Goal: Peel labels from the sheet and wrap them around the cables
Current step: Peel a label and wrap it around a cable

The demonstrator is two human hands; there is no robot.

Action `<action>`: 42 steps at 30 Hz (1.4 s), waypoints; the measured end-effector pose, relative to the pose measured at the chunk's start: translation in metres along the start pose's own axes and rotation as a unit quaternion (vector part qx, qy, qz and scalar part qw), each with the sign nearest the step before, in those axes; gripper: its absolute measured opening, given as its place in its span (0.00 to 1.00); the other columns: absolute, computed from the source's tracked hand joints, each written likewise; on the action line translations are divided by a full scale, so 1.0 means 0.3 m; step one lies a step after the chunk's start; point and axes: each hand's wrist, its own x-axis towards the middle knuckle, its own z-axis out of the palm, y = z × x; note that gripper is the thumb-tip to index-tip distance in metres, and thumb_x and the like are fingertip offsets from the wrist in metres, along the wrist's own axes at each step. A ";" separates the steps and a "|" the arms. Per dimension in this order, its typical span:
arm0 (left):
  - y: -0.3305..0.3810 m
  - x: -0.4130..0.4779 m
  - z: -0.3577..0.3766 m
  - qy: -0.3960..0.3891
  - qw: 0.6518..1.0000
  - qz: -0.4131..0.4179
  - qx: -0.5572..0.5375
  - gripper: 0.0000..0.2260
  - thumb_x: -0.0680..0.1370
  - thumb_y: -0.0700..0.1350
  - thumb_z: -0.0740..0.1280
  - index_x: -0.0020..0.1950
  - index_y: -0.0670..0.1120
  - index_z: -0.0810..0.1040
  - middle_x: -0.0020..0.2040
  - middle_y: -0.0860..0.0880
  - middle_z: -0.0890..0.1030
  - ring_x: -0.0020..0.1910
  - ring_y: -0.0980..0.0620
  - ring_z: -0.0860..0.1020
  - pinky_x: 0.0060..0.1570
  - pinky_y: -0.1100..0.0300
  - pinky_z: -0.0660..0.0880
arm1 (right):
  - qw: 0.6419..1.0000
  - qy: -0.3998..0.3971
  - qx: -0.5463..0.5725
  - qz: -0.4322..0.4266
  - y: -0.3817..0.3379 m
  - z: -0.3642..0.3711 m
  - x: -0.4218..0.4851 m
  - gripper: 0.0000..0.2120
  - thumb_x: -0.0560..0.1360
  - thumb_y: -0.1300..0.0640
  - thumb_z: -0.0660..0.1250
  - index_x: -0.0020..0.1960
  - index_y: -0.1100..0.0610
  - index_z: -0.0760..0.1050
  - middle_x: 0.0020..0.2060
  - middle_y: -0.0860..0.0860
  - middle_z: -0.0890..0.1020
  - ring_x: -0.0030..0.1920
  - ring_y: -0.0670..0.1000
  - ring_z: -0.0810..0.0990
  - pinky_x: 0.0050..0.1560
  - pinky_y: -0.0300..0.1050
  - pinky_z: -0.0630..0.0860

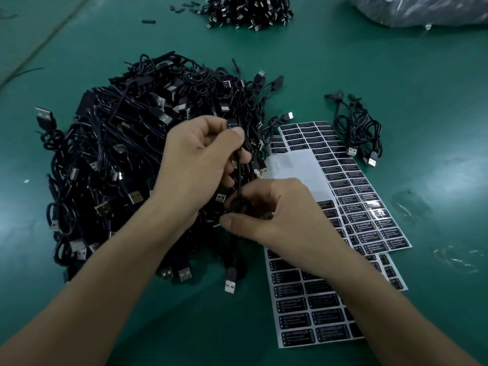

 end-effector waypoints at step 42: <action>-0.001 0.039 -0.054 0.084 0.981 -0.058 -0.163 0.14 0.86 0.43 0.57 0.42 0.47 0.75 0.28 0.53 0.71 0.24 0.57 0.64 0.21 0.65 0.60 | 0.948 0.194 -0.251 -0.020 -0.023 -0.045 0.233 0.11 0.76 0.46 0.71 0.44 0.52 0.73 0.35 0.45 0.75 0.38 0.48 0.75 0.37 0.44 0.71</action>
